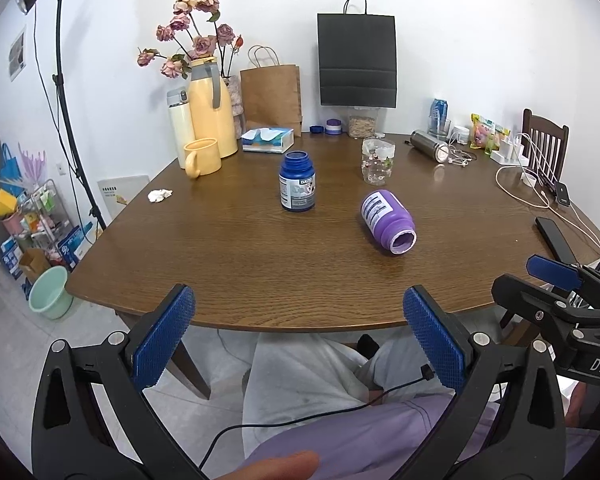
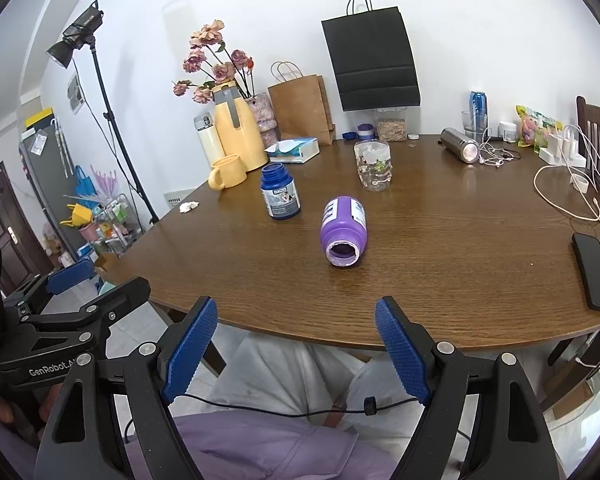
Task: Flip cup upright
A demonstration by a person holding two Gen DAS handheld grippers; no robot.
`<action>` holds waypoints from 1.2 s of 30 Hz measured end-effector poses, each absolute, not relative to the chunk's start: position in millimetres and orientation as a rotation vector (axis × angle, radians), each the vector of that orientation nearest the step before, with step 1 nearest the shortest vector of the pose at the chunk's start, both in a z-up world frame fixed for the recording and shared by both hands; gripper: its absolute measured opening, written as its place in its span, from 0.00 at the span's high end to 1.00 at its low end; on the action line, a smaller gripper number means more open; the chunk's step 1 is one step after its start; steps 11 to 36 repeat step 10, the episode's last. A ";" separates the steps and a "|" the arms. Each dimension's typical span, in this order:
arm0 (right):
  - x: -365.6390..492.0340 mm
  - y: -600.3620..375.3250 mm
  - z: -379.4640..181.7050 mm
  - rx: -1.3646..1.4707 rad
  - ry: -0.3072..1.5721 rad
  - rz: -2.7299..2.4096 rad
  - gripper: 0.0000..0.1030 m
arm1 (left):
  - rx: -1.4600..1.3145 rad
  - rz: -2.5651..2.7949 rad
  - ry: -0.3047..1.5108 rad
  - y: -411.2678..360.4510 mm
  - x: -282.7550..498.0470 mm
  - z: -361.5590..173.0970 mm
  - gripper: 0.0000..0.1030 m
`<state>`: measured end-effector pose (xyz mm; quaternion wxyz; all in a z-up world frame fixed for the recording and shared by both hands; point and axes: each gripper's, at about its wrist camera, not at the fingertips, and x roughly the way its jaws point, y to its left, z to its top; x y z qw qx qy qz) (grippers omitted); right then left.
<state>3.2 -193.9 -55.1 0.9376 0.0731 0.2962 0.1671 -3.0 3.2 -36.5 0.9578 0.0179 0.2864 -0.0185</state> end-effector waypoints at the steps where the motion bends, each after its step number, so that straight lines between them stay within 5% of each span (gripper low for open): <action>1: 3.2 -194.4 -55.3 0.150 0.605 0.340 0.17 | 0.036 -0.036 0.580 4.0 -3.2 -36.0 0.00; 36: 2.6 -195.5 -55.3 0.152 0.606 0.340 0.17 | 0.037 -0.035 0.583 5.6 -2.9 -36.1 0.00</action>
